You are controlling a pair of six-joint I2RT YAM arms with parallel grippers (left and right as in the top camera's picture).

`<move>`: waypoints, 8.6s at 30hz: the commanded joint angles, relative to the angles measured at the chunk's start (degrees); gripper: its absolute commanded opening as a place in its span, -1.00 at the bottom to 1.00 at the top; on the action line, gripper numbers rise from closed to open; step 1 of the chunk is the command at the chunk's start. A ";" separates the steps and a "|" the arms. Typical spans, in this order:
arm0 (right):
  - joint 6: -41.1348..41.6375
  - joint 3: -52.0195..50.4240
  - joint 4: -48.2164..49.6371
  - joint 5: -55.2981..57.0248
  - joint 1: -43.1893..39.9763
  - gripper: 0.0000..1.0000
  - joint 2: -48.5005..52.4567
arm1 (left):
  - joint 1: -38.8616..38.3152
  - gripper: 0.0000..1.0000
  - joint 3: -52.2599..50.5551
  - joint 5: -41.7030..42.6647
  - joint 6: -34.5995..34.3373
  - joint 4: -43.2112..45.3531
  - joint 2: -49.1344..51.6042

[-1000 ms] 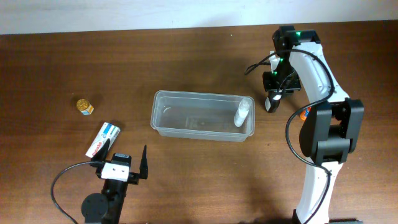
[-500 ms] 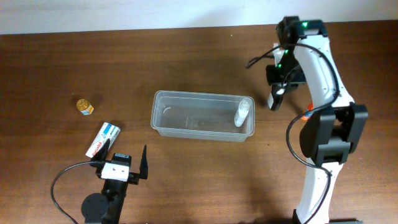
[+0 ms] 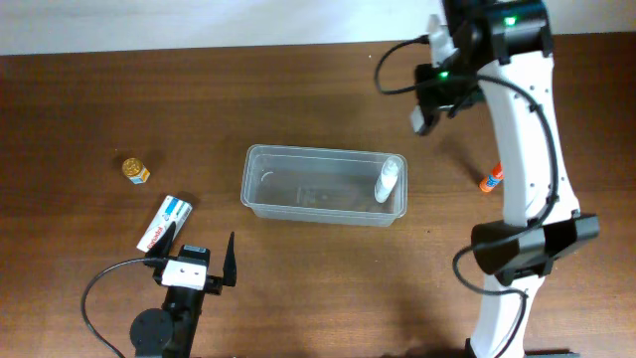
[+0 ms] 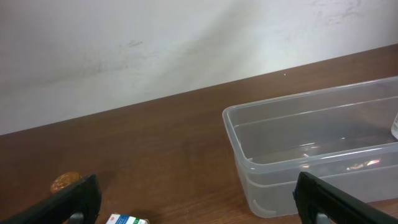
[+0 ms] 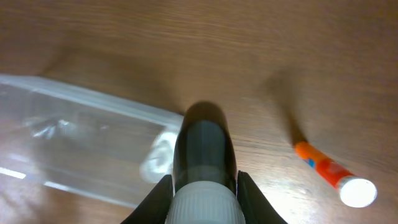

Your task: Pack container

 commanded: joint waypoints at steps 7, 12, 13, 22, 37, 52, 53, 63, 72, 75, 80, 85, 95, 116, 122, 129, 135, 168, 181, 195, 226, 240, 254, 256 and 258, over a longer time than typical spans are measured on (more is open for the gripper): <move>9.86 1.40 -0.35 0.37 7.58 -0.49 -3.82 | 0.28 0.99 -0.37 0.00 0.50 -0.04 -0.44; 12.96 1.01 -0.35 1.09 10.80 -0.48 -3.82 | 0.28 0.99 -0.37 0.00 0.52 -0.04 -0.44; 13.79 0.70 -0.35 1.95 11.58 -0.49 -3.82 | 0.28 0.99 -0.37 0.00 0.50 -0.04 -0.44; 21.27 -6.12 -0.31 11.17 16.72 -0.49 -3.80 | 0.28 0.99 -0.37 0.00 0.50 -0.04 -0.42; 24.00 -24.04 12.52 13.51 19.28 -0.49 -3.80 | 0.28 0.99 -0.37 0.00 0.50 -0.04 -0.44; 25.46 -34.40 22.36 13.53 19.32 -0.50 -3.80 | 0.28 0.99 -0.37 0.00 0.50 -0.04 -0.44; 25.68 -34.91 22.75 13.55 19.32 -0.50 -3.80 | 0.28 0.99 -0.37 0.00 0.50 -0.04 -0.44; 25.68 -39.85 27.36 13.55 19.30 -0.50 -3.80 | 0.28 0.99 -0.37 0.00 0.50 -0.04 -0.44; 25.66 -39.89 27.39 13.55 19.30 -0.24 -3.78 | 0.28 0.99 -0.37 0.00 0.50 -0.02 -0.44; 25.68 -39.89 27.36 13.53 19.30 -0.21 -3.80 | 0.28 0.99 -0.37 0.00 0.50 -0.04 -0.44; 25.66 -39.87 27.43 13.62 19.30 -0.21 -3.80 | 0.28 0.99 -0.37 0.00 0.50 -0.04 -0.44; 25.62 -38.47 27.04 13.64 19.21 -0.05 -3.85 | 0.28 0.99 -0.37 0.00 0.50 -0.04 -0.44; 25.51 -18.73 13.94 12.26 19.26 0.34 -4.04 | 0.28 0.99 -0.37 0.00 0.50 -0.04 -0.44; 19.39 -22.58 -0.37 7.23 15.93 0.55 -20.41 | 0.28 0.99 -0.37 0.00 0.50 -0.04 -0.44; 22.29 -39.71 -0.35 7.32 15.82 0.53 -33.14 | 0.28 0.99 -0.37 0.00 0.50 -0.04 -0.44; 27.67 -58.75 2.78 4.83 17.84 0.53 -42.97 | 0.28 0.99 -0.37 0.00 0.52 -0.04 -0.44; 33.46 -67.87 6.43 3.08 22.97 0.53 -48.15 | 0.28 0.99 -0.37 0.00 0.50 -0.04 -0.44; 38.05 -94.55 51.58 9.86 28.96 -0.06 -44.57 | 0.28 0.99 -0.37 0.00 0.50 -0.04 -0.44; 37.77 -94.55 55.01 15.26 25.16 -0.42 -35.50 | 0.28 0.99 -0.37 0.00 0.50 -0.04 -0.44; 29.81 -94.55 62.88 15.10 19.93 -0.37 -35.50 | 0.28 0.99 -0.37 0.00 0.50 -0.04 -0.44; 21.55 -66.53 29.51 13.20 3.45 0.25 -46.75 | 0.28 0.99 -0.37 0.00 0.50 -0.04 -0.44; -0.15 -60.00 30.64 0.94 -24.09 0.75 -33.97 | 0.28 0.99 -0.37 0.00 0.50 -0.04 -0.44; -0.20 -60.00 36.92 0.63 -24.63 0.81 -24.39 | 0.28 0.99 -0.37 0.00 0.50 -0.04 -0.44; -0.15 -60.00 37.73 0.55 -24.63 0.81 -23.82 | 0.28 0.99 -0.37 0.00 0.52 -0.04 -0.44; -0.13 -60.00 37.88 0.52 -24.63 0.80 -23.26 | 0.28 0.99 -0.37 0.00 0.50 -0.04 -0.42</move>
